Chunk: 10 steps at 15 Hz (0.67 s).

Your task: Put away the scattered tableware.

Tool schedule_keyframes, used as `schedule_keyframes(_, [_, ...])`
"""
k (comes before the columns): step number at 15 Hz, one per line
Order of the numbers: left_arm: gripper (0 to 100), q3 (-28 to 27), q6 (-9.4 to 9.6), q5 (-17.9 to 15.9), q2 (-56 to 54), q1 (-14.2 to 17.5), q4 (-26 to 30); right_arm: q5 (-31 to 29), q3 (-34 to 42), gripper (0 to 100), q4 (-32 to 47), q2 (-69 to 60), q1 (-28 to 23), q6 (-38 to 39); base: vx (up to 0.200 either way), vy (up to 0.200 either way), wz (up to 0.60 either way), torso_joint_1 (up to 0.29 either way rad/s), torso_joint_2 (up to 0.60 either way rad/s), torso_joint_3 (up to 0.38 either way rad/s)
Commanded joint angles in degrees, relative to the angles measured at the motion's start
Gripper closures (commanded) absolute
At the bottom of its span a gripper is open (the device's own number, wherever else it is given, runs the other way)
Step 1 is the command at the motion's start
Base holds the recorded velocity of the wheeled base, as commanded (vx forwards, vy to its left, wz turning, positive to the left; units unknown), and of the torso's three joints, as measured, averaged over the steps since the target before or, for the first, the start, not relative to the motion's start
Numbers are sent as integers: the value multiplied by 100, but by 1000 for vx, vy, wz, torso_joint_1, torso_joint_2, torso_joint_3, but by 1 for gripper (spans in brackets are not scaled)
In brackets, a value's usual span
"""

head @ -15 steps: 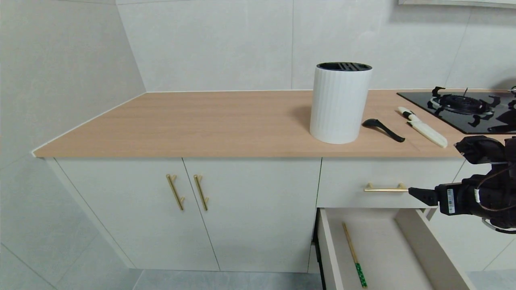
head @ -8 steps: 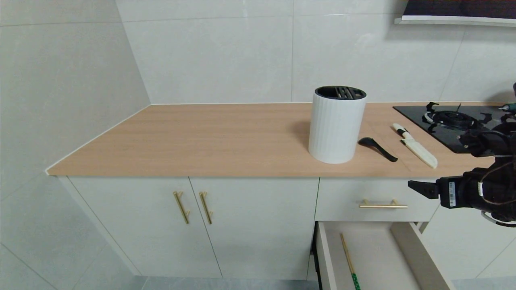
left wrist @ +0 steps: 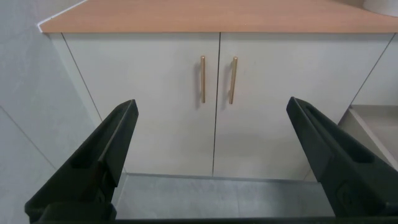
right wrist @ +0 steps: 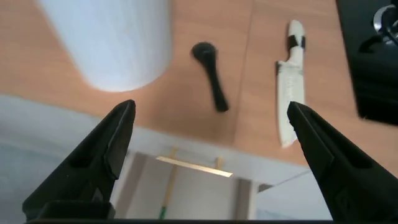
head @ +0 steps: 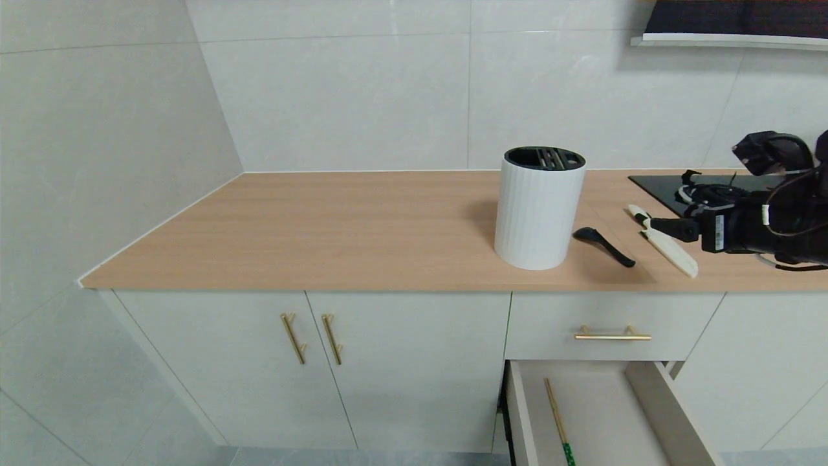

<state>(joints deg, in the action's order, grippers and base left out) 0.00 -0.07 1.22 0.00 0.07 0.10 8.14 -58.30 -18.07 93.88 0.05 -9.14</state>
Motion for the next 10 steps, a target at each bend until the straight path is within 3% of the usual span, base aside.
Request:
schedule_keyframes(1, [0, 0, -1, 1, 0, 1, -1, 478, -1079, 0, -13, 1880, -163, -219, 0, 0, 0, 0, 0, 0])
schedule_keyframes(6, [0, 0, -1, 1, 0, 1, -1, 1321, -1694, 0, -13, 2688, -295, -114, 0, 0, 0, 0, 0, 0])
schedule_keyframes(10, [0, 0, -1, 1, 0, 1, -1, 1401, -1958, 0, -30, 3049, -295, 44, 0, 0, 0, 0, 0, 0])
